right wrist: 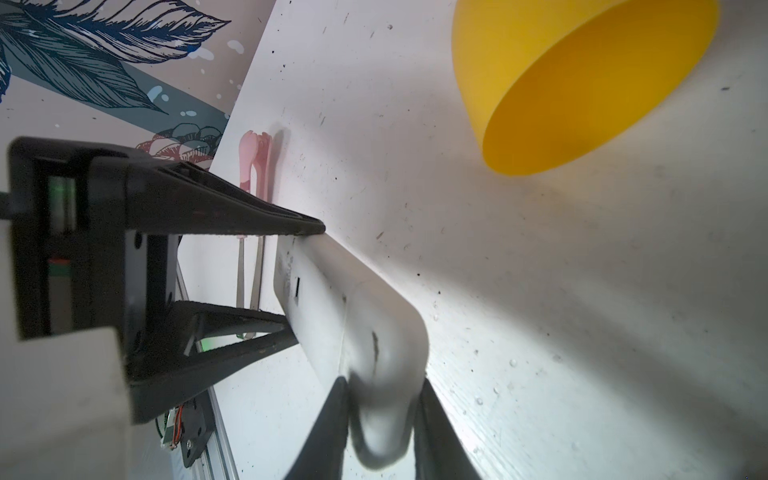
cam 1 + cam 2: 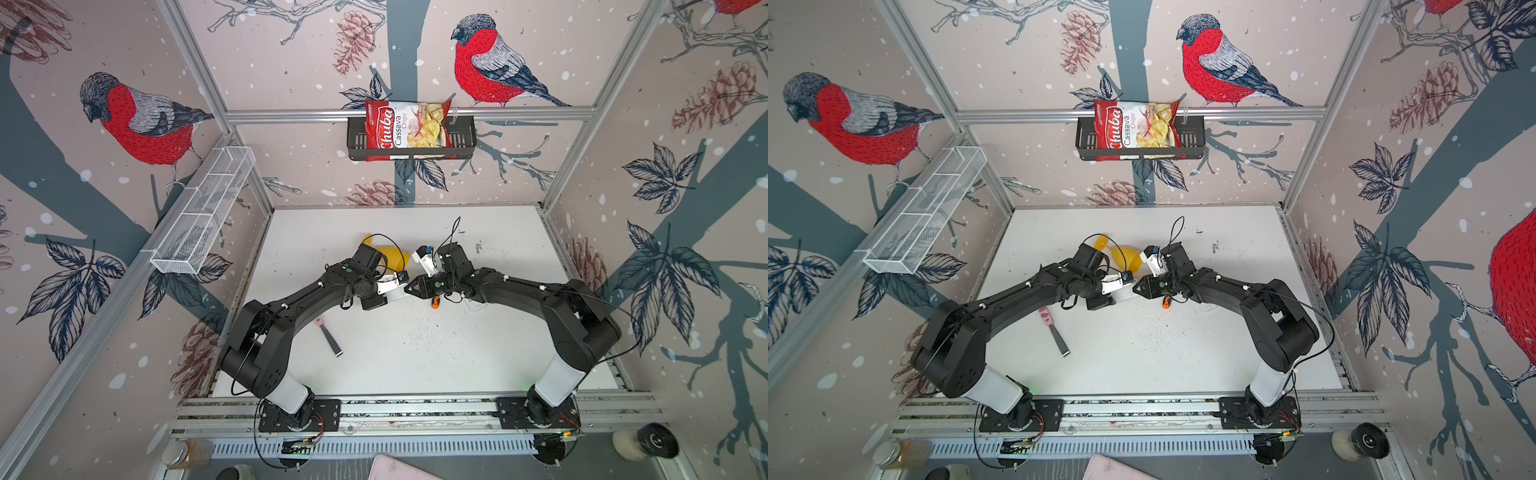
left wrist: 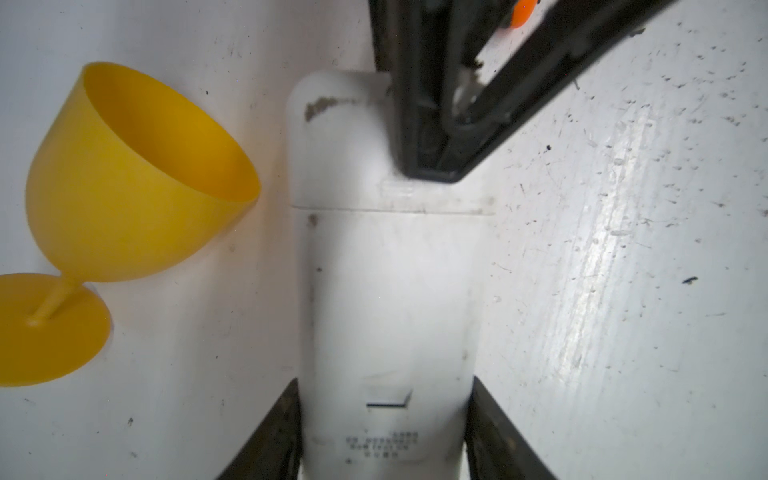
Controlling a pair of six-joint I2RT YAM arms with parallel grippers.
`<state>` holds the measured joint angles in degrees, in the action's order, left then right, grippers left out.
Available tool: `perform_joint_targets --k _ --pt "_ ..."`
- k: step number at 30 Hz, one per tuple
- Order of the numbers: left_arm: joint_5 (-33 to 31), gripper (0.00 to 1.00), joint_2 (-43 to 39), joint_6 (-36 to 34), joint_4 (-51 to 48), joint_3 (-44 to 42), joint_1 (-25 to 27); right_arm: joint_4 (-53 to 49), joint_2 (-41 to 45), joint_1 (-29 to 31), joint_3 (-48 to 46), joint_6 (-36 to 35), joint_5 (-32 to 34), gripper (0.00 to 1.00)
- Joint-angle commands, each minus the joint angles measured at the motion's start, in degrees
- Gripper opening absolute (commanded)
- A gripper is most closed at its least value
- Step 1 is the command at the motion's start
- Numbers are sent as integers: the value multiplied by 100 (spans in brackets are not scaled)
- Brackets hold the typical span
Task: Unload the batteries from the remote control
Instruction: 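Push the battery cover off the remote with the right gripper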
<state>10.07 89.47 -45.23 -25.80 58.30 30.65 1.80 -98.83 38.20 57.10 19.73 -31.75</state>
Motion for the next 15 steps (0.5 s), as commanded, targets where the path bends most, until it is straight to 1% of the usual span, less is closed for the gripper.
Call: perform_joint_targets --k 1,2,4,5,6,8,13,15 --pt "253 51 -112 6 197 -27 15 -108 3 -13 3 -188 373 25" --pt "235 52 -114 6 207 -46 24 -117 4 -20 0 -193 380 29" --pt "198 51 -109 4 216 -56 13 -119 6 -22 -4 -204 386 40" --pt "190 51 -98 1 208 -47 19 -119 17 -20 -8 -198 382 44" --pt "193 52 -86 14 209 -34 20 -104 24 -23 -15 -197 389 45" --pt "228 51 -45 14 176 11 18 -89 48 -23 -24 -189 393 43" --pt "268 52 34 6 97 110 20 -56 65 -22 -42 -174 397 35" --pt "268 51 52 8 87 123 13 -49 54 -23 -41 -178 366 34"
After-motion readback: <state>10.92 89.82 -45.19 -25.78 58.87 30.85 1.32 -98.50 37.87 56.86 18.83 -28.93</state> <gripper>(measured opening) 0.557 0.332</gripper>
